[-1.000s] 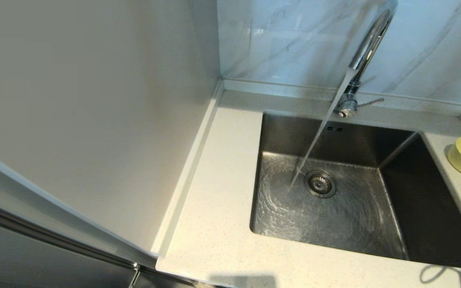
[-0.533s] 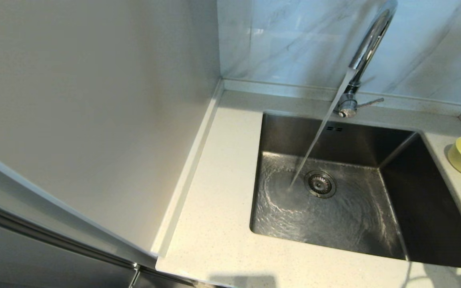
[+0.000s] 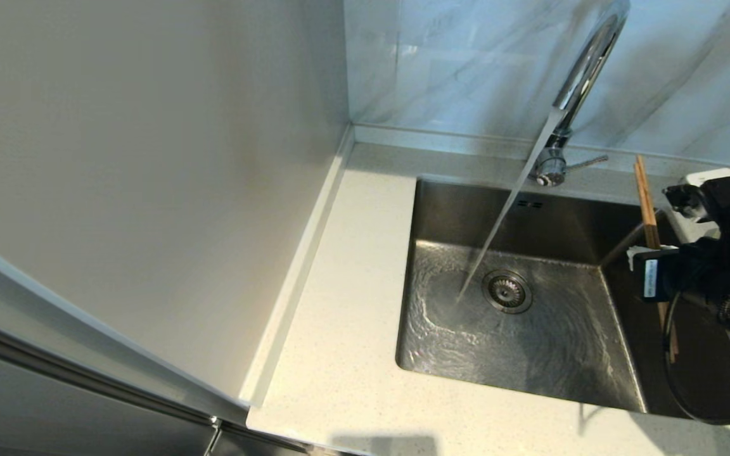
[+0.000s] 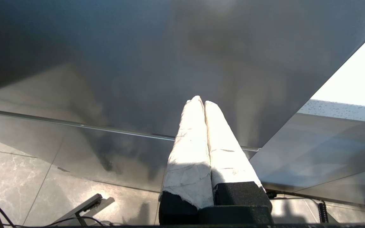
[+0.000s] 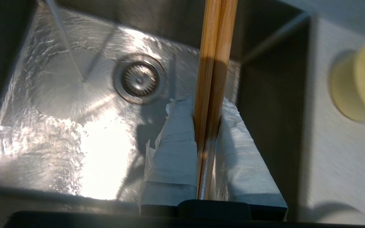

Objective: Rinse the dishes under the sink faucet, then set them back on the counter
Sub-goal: Rinse the chopsticks

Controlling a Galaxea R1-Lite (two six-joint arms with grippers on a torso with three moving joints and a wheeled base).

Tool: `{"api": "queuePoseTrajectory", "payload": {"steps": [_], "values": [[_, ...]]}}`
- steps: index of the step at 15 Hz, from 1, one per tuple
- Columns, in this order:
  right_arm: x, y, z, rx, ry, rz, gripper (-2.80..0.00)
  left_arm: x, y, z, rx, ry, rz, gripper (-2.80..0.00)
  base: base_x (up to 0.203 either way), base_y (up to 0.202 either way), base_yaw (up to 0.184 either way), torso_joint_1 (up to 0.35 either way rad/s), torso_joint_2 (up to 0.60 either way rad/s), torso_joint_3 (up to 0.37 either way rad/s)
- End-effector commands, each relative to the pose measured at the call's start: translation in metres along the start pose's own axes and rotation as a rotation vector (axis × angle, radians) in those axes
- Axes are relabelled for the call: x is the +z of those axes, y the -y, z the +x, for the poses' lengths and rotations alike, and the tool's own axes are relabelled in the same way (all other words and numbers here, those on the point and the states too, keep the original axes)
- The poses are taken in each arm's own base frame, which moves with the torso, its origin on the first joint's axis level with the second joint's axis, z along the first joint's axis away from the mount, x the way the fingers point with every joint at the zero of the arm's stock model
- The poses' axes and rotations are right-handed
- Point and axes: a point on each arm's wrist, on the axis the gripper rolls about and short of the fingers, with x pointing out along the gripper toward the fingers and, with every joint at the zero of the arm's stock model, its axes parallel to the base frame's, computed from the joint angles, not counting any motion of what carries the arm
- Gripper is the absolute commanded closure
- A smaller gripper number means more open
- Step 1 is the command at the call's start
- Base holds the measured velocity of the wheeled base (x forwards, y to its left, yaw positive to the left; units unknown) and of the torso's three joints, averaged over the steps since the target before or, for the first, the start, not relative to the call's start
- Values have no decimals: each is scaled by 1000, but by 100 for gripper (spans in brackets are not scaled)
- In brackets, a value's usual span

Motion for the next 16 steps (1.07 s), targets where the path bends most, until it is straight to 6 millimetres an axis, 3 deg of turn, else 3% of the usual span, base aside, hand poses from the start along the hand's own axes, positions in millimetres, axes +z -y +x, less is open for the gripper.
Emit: {"api": "queuePoseTrajectory", "payload": {"steps": [1,6,11,16], "values": [[-8,-20,17,36,-19,-25,0,0,0,0,0,0,0,0,0,0,0,0,0,0],[-14,-55,41,97,53,-12,0,0,0,0,0,0,0,0,0,0,0,0,0,0],[-10,-83,37,126,85,-22,0,0,0,0,0,0,0,0,0,0,0,0,0,0],[-6,-87,43,108,90,-14,0,0,0,0,0,0,0,0,0,0,0,0,0,0]]}}
